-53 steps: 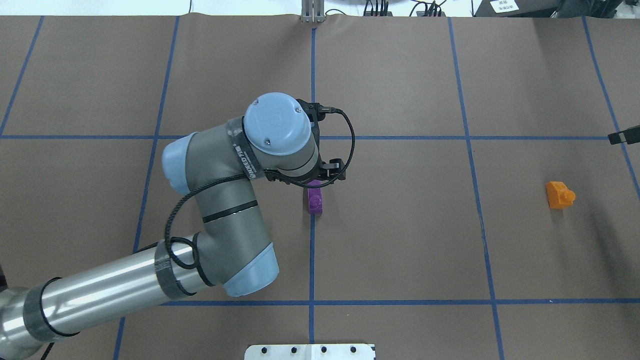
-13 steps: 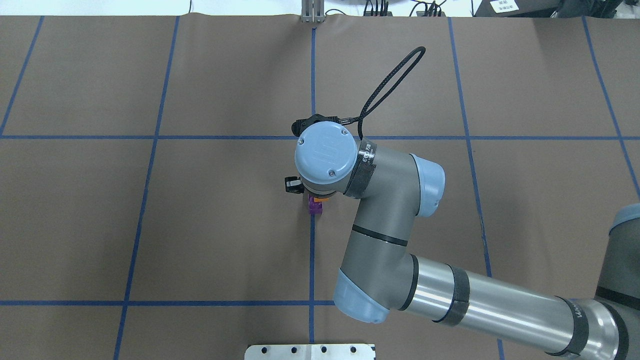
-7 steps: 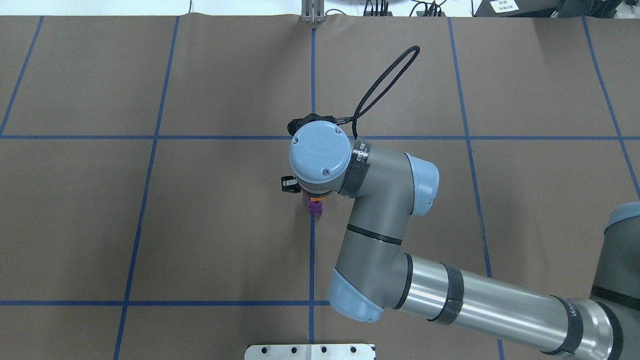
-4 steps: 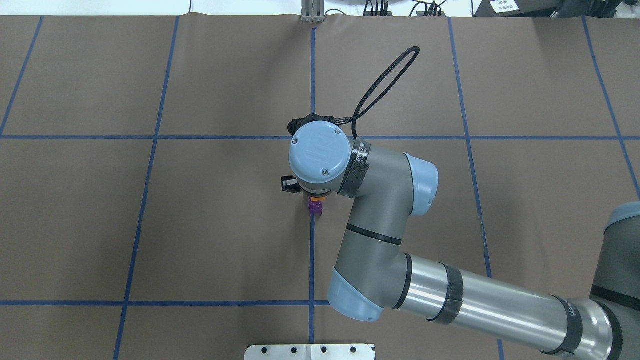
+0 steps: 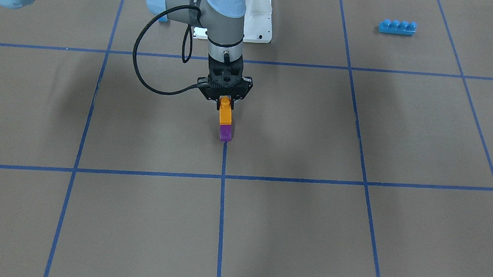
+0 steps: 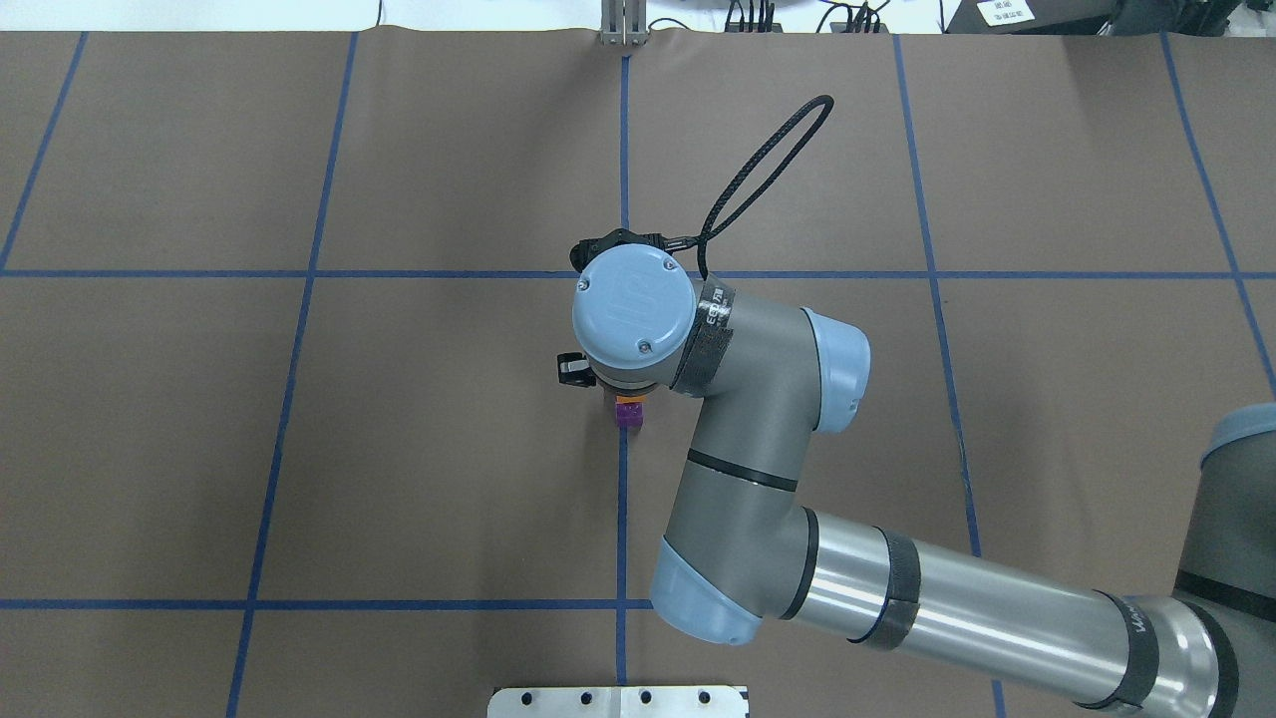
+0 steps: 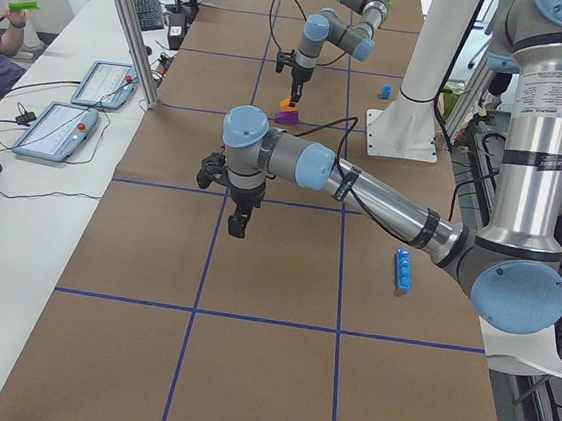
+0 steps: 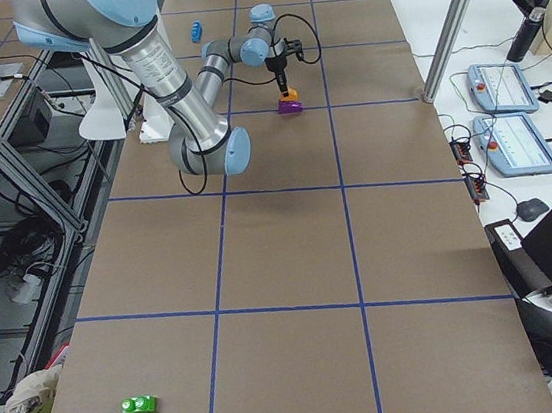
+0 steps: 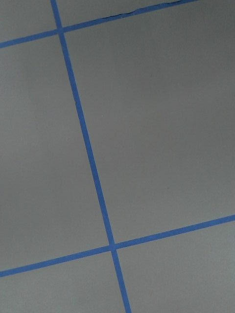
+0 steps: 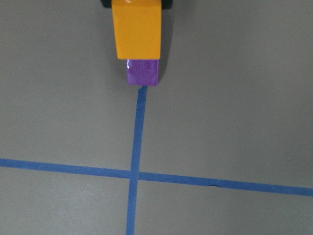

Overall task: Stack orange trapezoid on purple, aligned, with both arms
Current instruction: 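Lower and align the orange block onto the purple block with the right gripper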

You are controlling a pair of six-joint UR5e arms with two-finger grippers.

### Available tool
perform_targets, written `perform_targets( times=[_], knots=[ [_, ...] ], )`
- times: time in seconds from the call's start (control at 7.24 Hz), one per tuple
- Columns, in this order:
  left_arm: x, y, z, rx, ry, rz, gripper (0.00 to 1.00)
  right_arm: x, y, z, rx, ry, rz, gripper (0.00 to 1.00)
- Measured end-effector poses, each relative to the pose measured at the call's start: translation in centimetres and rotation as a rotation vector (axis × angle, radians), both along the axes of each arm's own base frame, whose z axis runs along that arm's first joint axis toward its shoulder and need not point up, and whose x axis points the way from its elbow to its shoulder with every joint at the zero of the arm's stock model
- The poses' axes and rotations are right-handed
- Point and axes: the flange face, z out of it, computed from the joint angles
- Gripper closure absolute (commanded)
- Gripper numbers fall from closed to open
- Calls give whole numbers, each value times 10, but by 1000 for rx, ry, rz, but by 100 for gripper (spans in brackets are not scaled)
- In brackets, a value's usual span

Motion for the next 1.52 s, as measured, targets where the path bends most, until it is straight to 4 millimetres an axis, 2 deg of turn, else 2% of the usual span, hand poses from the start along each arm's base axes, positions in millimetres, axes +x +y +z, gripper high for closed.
perform_targets(
  times=[0.55,1.52],
  knots=[
    [0,0,-1,1,1,0,0,-5,-1,6,-2,14,4,100],
    [0,0,-2,3,1,0,0,-10,3,5,-2,10,0,100]
  ],
)
